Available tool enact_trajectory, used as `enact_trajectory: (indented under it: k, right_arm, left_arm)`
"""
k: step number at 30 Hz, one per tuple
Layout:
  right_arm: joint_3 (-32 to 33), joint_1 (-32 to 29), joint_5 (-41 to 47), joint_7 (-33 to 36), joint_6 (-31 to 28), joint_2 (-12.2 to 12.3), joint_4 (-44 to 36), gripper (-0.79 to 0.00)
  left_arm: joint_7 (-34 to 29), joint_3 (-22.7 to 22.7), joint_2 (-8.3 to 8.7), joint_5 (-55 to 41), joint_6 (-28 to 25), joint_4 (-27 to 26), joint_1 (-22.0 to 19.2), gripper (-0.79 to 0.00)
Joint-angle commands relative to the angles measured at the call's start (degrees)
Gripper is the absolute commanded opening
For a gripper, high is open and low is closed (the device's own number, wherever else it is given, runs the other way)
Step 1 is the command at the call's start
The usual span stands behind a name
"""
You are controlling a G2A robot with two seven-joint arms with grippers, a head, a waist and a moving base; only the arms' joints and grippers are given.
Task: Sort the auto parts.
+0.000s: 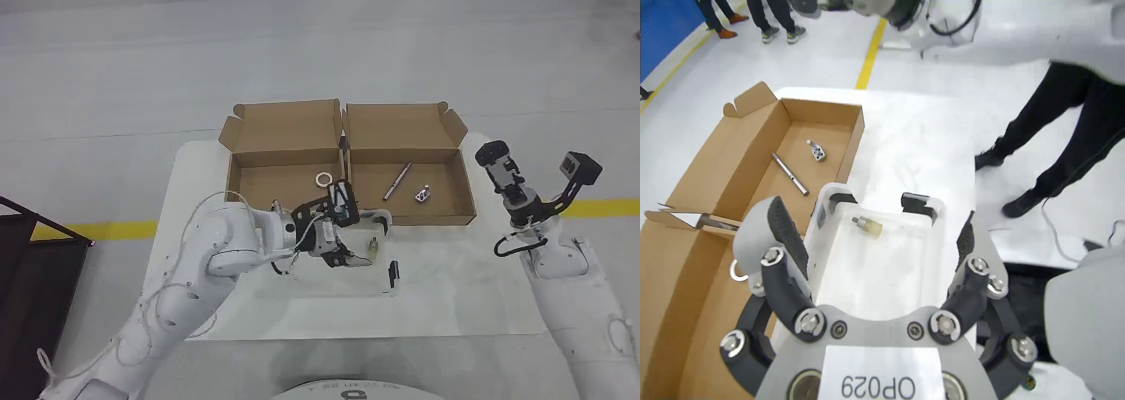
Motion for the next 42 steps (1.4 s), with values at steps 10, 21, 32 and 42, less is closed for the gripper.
enact_trajectory:
  k: [10,21,32,42]
  right_arm:
    - [0.0,0.0,0.0,0.0,0.0,0.0,0.0,0.0]
    - [0.0,0.0,0.0,0.0,0.0,0.0,0.0,0.0]
    - [0.0,0.0,0.0,0.0,0.0,0.0,0.0,0.0]
    - [0.0,0.0,0.0,0.0,0.0,0.0,0.0,0.0]
  left_arm:
    - [-4.46,13.74,-4.31,6.25,-1.43,9.49,-13.03,-0.194]
    - [-7.25,22.85,-8.79,8.56,-1.36,20.52,-19.93,-0.015]
    - [-5.91,28.68,-13.17,8.78,-2.44,30.5,-23.06,-0.037]
    - [-4.32,31.23,-16.8,7.45,-3.68,37.59,-25.31,-0.083]
